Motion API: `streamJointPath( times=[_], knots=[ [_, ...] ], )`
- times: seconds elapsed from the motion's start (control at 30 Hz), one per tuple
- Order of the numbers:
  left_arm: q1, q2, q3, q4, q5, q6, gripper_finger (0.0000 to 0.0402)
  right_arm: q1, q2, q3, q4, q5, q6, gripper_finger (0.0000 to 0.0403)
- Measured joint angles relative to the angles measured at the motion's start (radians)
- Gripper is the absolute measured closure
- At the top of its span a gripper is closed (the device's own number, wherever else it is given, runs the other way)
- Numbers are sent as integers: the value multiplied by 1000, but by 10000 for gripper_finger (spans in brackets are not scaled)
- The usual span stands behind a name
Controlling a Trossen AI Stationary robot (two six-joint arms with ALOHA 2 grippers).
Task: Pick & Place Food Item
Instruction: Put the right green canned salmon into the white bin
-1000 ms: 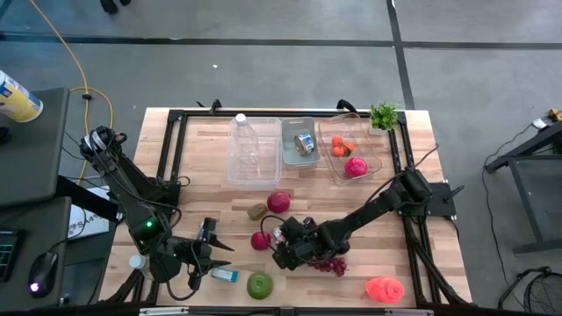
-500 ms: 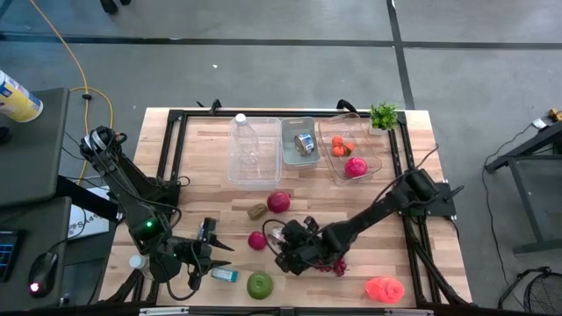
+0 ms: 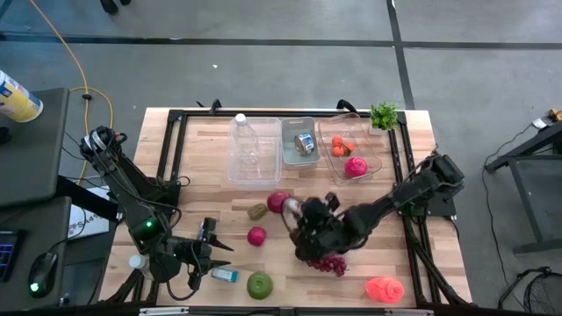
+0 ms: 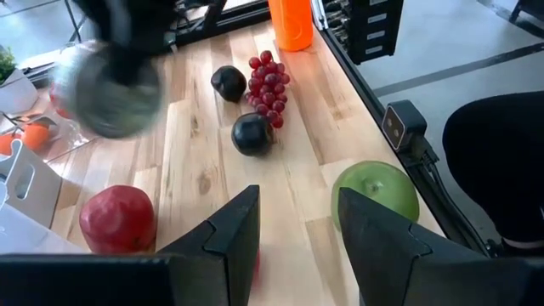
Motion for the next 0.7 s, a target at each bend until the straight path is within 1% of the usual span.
streamJointPath(
  times=[0.1,0.17,0.27,0.37,0.57,0.7],
  knots=[
    [0,0,0,1,-1,0,249,-48,-40,0,-73,15,21,267],
    [0,0,0,4,-1,0,249,-97,-51,0,-90,15,22,267],
    [0,0,0,5,-1,0,249,-177,-54,0,-113,-22,9,267],
    [0,0,0,4,-2,0,249,-254,-54,-1,-108,-45,-22,266],
    [0,0,0,3,-1,-1,249,-386,-42,-1,-100,-4,-62,266],
    [0,0,0,3,-1,-4,249,-477,-25,-1,-36,-48,-112,266]
  ],
)
